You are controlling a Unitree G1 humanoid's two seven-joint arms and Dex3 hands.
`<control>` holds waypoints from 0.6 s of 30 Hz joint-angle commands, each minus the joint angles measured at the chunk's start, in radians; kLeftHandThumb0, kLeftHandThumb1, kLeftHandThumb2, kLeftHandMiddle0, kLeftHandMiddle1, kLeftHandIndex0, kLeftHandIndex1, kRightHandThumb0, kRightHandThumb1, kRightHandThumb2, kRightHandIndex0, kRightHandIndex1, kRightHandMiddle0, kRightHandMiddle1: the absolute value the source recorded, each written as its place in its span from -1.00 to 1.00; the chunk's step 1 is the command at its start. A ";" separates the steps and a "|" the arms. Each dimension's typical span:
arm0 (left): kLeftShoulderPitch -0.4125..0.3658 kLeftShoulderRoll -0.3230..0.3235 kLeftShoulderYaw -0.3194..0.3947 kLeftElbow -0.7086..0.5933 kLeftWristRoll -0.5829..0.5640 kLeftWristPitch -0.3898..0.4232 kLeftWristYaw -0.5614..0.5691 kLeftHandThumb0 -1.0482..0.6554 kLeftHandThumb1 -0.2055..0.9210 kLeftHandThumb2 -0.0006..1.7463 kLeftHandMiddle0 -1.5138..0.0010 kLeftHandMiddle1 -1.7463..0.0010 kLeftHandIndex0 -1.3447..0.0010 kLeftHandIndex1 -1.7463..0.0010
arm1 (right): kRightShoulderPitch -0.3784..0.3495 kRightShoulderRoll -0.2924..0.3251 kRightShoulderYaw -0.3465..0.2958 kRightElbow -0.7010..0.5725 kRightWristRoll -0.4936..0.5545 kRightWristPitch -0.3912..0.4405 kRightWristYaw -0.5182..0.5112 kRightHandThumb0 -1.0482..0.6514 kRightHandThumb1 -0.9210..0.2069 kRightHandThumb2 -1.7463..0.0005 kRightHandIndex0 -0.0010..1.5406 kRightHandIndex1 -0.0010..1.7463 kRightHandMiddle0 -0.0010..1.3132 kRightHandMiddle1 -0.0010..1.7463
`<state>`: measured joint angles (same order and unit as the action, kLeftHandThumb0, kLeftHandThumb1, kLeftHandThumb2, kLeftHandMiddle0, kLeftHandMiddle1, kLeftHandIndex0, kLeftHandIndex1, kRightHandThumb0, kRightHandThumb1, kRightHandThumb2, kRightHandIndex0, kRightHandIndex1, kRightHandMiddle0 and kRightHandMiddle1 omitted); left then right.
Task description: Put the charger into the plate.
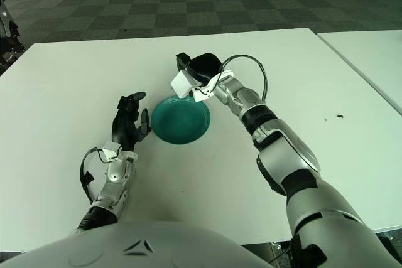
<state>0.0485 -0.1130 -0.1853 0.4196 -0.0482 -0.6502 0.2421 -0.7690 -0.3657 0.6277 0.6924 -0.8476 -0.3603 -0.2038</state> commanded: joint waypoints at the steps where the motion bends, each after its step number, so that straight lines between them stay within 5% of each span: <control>1: 0.114 -0.130 -0.009 0.091 -0.027 -0.004 0.000 -0.62 1.00 0.01 0.63 0.99 0.62 -0.22 | 0.065 -0.039 -0.020 -0.105 0.003 0.004 0.034 -0.29 -0.12 -0.35 0.57 1.00 -0.20 1.00; 10: 0.114 -0.126 -0.011 0.097 -0.015 -0.018 0.000 -0.63 1.00 0.02 0.62 0.99 0.60 -0.27 | 0.165 -0.088 -0.033 -0.288 -0.029 0.023 0.090 -0.29 -0.15 -0.33 0.55 1.00 -0.22 1.00; 18: 0.114 -0.117 -0.016 0.096 0.008 -0.017 0.008 -0.65 1.00 0.05 0.66 1.00 0.81 -0.11 | 0.203 -0.096 -0.038 -0.316 -0.022 0.003 0.105 -0.29 -0.11 -0.36 0.56 1.00 -0.19 1.00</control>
<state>0.0506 -0.1130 -0.1878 0.4219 -0.0317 -0.6575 0.2422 -0.5690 -0.4578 0.6107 0.3879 -0.8715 -0.3516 -0.1033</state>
